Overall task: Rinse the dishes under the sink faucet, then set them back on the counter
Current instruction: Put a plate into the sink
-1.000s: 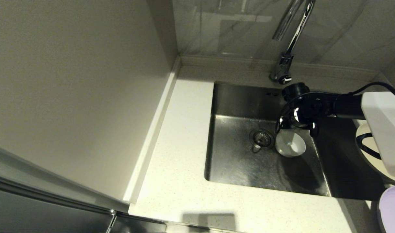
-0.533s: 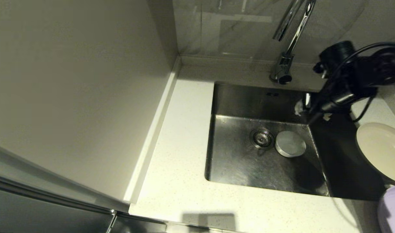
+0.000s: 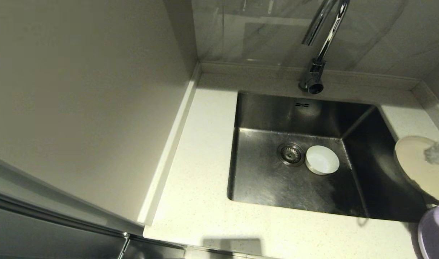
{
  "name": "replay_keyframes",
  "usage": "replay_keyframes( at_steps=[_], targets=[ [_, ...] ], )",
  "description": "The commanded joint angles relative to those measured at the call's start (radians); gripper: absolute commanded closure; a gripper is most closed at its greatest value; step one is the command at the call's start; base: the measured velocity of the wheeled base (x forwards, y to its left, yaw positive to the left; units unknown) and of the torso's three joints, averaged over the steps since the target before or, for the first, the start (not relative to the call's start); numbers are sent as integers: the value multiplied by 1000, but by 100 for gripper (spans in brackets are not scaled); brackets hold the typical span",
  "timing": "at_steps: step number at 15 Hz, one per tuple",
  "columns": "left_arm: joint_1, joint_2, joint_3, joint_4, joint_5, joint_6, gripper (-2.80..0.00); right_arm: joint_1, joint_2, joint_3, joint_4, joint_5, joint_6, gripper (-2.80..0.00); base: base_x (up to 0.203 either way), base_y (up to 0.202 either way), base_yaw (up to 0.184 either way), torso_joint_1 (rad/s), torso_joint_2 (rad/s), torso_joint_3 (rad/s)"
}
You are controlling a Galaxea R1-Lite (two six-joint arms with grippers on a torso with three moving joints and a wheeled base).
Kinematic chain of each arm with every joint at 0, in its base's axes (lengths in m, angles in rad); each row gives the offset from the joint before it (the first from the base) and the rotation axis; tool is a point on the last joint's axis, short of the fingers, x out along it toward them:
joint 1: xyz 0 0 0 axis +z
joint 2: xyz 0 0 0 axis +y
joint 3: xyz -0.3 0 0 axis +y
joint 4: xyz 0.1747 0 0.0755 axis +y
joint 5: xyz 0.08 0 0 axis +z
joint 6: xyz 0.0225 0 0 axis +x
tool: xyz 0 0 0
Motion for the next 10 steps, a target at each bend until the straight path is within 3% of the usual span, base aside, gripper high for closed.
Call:
replay_keyframes(
  at_steps=[1, 3, 10],
  targets=[
    [0, -2, 0, 0, 0, -1, 0, -30, -106, 39, 118, 1, -12, -280, 0, 0, 0, 0, 0, 0],
    [0, -2, 0, 0, 0, -1, 0, -29, -95, 46, 118, 2, -52, -280, 0, 0, 0, 0, 0, 0],
    [0, -2, 0, 0, 0, -1, 0, -47, 52, 52, 40, 29, -54, -280, 0, 0, 0, 0, 0, 0]
  ],
)
